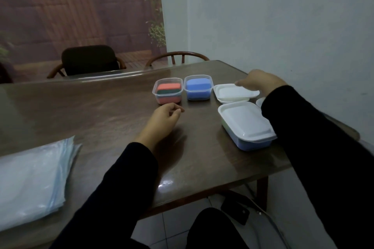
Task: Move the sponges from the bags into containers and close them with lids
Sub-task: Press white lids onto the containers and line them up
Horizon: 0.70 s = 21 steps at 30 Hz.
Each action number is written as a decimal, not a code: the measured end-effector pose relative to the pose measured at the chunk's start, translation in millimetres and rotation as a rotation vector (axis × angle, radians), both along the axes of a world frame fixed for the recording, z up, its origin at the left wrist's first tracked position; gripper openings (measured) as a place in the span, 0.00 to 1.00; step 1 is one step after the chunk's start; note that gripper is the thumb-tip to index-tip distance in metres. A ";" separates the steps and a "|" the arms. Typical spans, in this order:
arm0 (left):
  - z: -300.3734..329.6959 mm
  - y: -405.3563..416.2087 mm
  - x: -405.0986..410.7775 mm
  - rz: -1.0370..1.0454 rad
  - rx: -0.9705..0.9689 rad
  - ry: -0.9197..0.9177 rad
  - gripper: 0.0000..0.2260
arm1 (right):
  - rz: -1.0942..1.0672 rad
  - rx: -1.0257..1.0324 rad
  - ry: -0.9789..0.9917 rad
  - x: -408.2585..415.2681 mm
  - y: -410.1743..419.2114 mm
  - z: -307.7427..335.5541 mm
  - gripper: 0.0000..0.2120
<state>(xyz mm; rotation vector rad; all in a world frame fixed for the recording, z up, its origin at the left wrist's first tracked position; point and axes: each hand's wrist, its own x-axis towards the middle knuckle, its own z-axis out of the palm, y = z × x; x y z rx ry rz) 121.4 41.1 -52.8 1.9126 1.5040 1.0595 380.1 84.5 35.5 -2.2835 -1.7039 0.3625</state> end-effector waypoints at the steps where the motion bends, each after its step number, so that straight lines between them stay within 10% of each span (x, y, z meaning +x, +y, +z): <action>1: -1.0 -0.2 -0.5 -0.004 -0.003 0.005 0.09 | -0.001 -0.019 -0.025 3.0 6.6 -6.2 0.21; 21: -4.8 -0.9 -4.4 -0.010 -0.032 0.044 0.09 | -0.198 0.050 -0.040 46.1 54.2 -41.7 0.07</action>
